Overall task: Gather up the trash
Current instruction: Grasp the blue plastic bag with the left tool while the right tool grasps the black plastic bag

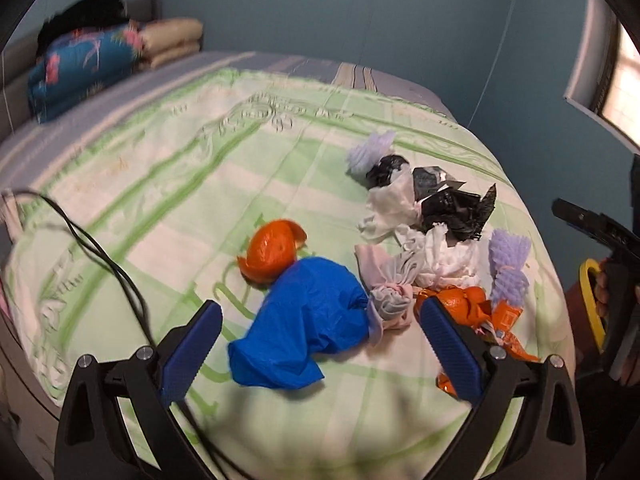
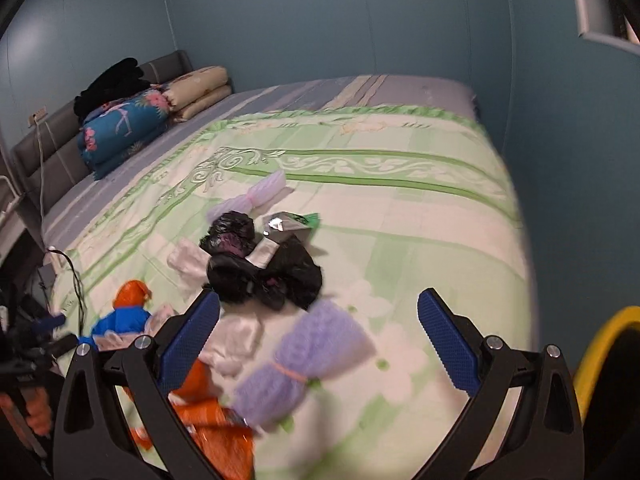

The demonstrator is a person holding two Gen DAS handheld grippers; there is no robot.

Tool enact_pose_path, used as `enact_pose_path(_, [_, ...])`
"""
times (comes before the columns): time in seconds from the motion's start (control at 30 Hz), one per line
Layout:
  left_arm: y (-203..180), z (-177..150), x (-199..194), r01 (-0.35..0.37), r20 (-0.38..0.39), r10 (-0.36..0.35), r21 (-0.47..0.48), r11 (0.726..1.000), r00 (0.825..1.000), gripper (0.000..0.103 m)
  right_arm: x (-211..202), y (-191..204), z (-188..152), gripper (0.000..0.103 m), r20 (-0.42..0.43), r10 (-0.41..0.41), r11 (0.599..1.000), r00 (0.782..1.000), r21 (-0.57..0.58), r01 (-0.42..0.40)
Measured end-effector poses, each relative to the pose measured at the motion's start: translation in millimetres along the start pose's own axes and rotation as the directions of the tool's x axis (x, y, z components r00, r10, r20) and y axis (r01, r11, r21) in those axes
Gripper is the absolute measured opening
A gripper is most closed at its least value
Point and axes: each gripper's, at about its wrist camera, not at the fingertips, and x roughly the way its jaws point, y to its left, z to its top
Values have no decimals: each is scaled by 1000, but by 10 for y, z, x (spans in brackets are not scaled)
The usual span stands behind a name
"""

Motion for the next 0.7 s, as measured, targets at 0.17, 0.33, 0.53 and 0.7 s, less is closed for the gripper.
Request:
enact_pose_path(0.17, [20,-110,172,-4,-21,4,-13,1000,1000,96,359,27,153,95,-50,50,999,997,13,-50])
enact_pose_path(0.33, [79,-122,271,0,-37,0,-17,1000,999,96,566,36,229,95,-63,60,998,996,23,-59])
enact_pose_path(0.53, [91,-108,381,17,-58,-19,-21,1000,998,96,927,-42,175,76,-149,79,994,986,85,-67])
enact_pose_path(0.7, [-39,-146,458,7,-78,-3,45,999,997,83,1066,-2,103,68,-181,84,995,980,74,-71])
